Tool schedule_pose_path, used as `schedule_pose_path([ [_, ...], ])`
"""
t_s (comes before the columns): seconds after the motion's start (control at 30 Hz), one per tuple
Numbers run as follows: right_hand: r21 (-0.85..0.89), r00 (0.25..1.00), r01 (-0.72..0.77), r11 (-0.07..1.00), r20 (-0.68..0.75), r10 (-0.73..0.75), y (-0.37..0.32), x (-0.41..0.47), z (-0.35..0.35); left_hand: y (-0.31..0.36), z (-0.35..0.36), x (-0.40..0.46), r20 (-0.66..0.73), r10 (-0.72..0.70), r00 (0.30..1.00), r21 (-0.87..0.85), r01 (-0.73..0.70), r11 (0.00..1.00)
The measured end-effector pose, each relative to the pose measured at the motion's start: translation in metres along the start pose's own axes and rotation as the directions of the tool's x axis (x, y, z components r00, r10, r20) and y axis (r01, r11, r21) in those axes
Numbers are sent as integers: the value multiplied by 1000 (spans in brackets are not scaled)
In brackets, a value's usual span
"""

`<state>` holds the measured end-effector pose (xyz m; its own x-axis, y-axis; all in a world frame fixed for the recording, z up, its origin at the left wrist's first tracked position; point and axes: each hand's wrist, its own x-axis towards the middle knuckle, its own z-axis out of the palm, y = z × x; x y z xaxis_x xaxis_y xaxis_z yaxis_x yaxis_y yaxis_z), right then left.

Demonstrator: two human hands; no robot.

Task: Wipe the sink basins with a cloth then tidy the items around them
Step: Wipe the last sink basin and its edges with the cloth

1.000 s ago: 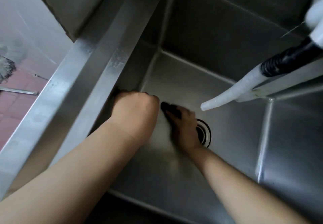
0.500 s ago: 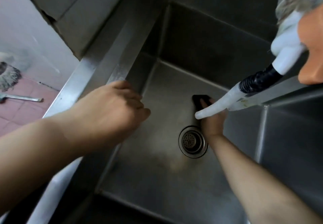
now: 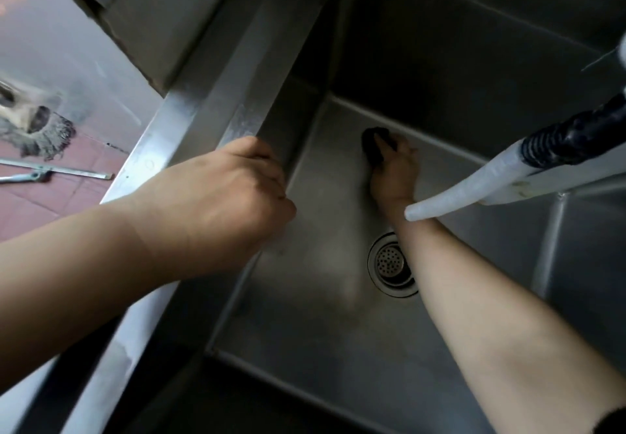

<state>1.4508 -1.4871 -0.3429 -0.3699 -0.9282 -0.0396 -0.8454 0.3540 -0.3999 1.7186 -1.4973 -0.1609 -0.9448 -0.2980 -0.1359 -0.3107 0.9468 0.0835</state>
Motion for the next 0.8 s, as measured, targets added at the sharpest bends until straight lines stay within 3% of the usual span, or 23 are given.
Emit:
schedule_pose_path([
  [0.2,157,947,304,940,61,-317,-54,-60,50,3,-1,-2,-48,3,999,30,-2,1000],
  [0.5,231,880,370,900,225,-419,-78,-171,59,6,-1,-3,-23,2,1000,116,1,993],
  [0.67,275,743,468,840,391,-543,-88,-225,60,8,-3,-2,2,-16,1000,165,15,986],
  [0.8,353,563,624,698,417,-714,-84,-263,59,8,-4,0,13,-25,1000,183,23,983],
])
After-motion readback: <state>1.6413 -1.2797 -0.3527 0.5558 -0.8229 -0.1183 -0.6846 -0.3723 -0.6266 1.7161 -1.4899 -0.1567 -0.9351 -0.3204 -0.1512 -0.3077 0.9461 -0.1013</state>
